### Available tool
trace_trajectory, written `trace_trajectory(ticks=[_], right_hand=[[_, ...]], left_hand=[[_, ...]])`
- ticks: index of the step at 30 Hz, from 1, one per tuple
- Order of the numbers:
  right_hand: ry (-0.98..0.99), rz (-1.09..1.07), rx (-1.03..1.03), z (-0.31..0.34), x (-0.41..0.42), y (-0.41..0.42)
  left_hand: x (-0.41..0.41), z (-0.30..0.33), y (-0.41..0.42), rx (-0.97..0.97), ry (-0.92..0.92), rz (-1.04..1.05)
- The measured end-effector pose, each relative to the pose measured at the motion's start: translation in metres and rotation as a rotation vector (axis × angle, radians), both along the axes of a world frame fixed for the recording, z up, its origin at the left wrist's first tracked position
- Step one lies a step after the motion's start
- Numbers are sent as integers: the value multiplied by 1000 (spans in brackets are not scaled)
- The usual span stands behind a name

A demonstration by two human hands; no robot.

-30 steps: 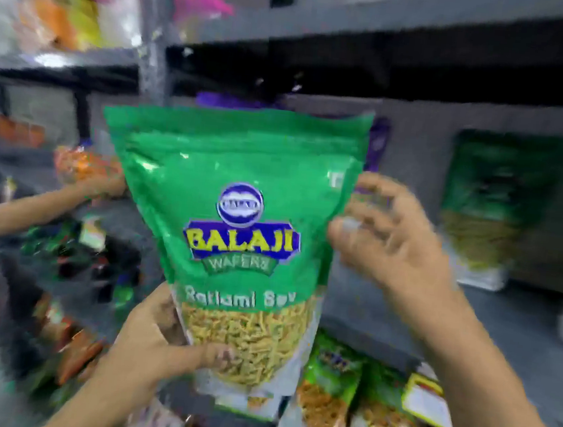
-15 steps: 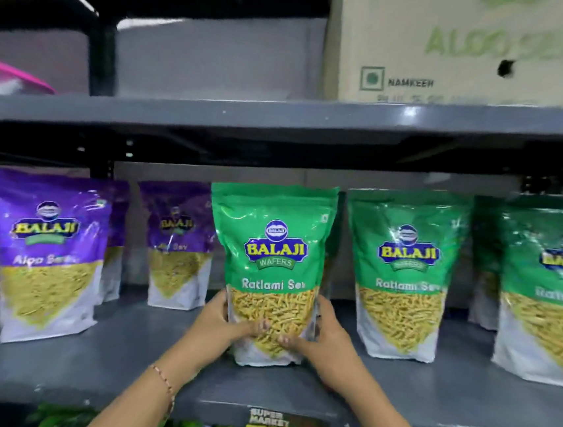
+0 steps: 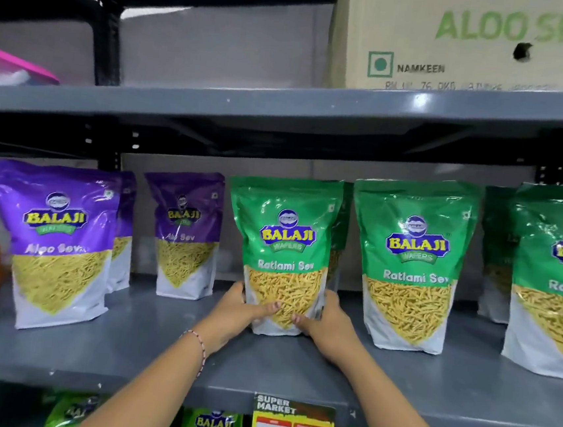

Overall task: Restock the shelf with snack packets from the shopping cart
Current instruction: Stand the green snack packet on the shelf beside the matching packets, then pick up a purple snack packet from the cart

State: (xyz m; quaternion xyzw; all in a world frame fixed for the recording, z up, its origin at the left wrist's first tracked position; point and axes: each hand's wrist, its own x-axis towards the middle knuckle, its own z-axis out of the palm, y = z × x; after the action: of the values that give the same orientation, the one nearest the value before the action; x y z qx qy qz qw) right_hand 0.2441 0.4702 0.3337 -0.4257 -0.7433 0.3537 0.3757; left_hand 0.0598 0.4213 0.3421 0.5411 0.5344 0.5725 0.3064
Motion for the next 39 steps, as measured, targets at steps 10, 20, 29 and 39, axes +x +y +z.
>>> trace_trajectory(ticks=[10,20,29,39], right_hand=[[285,196,587,-17,-55,-133],[-543,1201,66,-283,-215,-292],[-1117,1534,-41,-450,-252,-401],[-1080,1507,-201,-464,-244,-399]], left_hand=[[-18,-69,-197,366,-205,480],[-55,-380,-491,-708,-296,1255],[-16,-530,-566,-944,-479,1426],[-68,-415,-546,-939,-195,1135]])
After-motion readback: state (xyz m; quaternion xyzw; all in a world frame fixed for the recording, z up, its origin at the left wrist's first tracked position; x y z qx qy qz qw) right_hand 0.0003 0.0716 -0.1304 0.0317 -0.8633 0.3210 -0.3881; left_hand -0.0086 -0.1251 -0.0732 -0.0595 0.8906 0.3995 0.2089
